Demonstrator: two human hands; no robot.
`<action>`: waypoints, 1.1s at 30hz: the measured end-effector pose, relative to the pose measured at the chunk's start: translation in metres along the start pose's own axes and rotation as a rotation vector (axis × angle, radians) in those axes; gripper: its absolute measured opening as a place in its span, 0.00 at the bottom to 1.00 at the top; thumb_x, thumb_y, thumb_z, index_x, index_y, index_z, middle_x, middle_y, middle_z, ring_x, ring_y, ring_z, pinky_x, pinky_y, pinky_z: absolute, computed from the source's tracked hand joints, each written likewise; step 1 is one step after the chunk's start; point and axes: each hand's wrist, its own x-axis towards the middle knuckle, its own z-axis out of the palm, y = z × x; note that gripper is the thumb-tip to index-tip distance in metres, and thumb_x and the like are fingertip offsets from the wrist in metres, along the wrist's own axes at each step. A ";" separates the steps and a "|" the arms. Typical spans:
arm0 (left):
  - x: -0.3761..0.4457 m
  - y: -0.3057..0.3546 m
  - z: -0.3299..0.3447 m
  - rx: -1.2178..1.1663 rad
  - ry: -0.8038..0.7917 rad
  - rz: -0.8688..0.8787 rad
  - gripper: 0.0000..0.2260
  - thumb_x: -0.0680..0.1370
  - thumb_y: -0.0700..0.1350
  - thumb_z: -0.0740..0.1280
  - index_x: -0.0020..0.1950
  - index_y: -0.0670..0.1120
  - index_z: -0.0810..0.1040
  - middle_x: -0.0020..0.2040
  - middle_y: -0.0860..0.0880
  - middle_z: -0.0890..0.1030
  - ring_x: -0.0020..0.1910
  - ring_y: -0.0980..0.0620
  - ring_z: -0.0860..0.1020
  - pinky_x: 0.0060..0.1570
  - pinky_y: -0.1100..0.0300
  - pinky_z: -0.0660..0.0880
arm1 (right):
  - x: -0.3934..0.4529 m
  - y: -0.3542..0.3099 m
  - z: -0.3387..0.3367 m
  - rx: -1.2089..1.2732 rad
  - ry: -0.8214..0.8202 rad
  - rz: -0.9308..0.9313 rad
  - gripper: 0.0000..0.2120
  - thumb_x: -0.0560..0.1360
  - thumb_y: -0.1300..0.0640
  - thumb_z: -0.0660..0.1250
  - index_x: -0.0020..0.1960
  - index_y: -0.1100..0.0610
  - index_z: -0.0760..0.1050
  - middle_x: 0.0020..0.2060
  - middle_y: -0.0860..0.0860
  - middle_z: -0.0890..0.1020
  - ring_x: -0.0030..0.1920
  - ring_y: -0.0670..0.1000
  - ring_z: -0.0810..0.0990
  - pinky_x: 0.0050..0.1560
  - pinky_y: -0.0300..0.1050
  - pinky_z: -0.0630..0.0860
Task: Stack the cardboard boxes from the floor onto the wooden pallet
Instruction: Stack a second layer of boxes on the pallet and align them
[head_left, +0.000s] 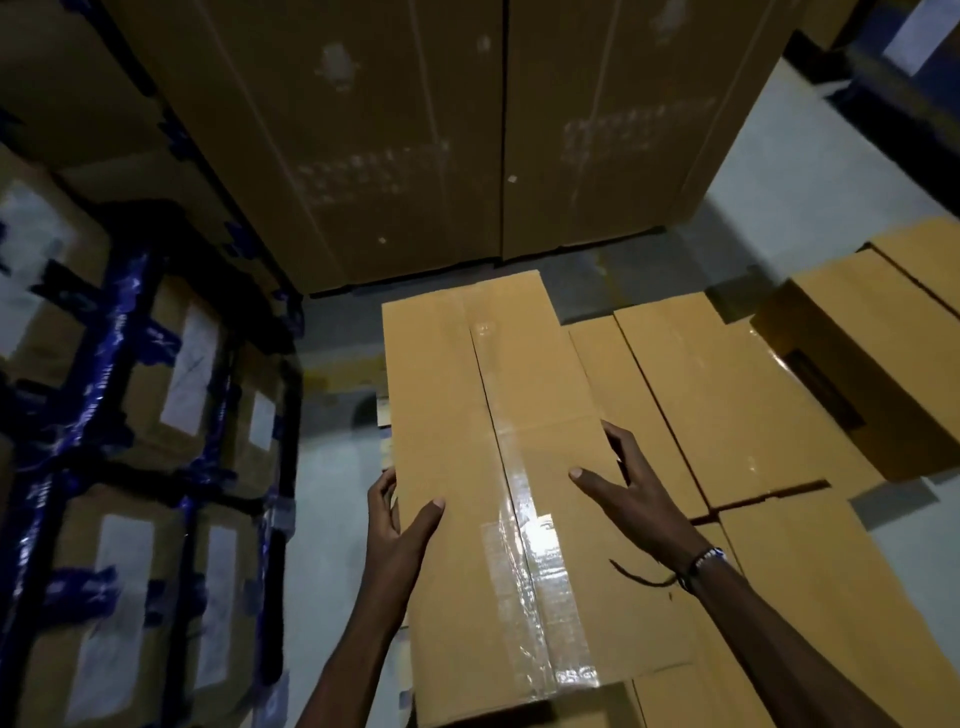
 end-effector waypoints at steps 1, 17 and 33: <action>0.017 -0.010 0.002 -0.001 0.000 0.004 0.28 0.78 0.51 0.77 0.72 0.64 0.68 0.69 0.57 0.76 0.64 0.54 0.80 0.62 0.45 0.80 | 0.017 0.009 0.005 0.003 0.000 0.005 0.38 0.75 0.41 0.73 0.78 0.34 0.56 0.80 0.39 0.58 0.80 0.47 0.57 0.70 0.52 0.63; 0.172 -0.117 0.026 0.063 -0.033 0.022 0.29 0.80 0.42 0.72 0.76 0.58 0.64 0.68 0.60 0.75 0.65 0.55 0.79 0.60 0.51 0.80 | 0.169 0.116 0.050 -0.063 -0.016 0.045 0.41 0.77 0.42 0.71 0.82 0.37 0.50 0.82 0.42 0.53 0.81 0.48 0.54 0.70 0.48 0.58; 0.098 -0.149 0.029 0.172 -0.065 -0.039 0.31 0.84 0.42 0.67 0.83 0.54 0.57 0.69 0.55 0.73 0.64 0.52 0.76 0.62 0.52 0.76 | 0.106 0.160 0.056 -0.085 -0.051 0.076 0.40 0.80 0.43 0.67 0.84 0.42 0.48 0.82 0.47 0.57 0.81 0.53 0.57 0.71 0.47 0.60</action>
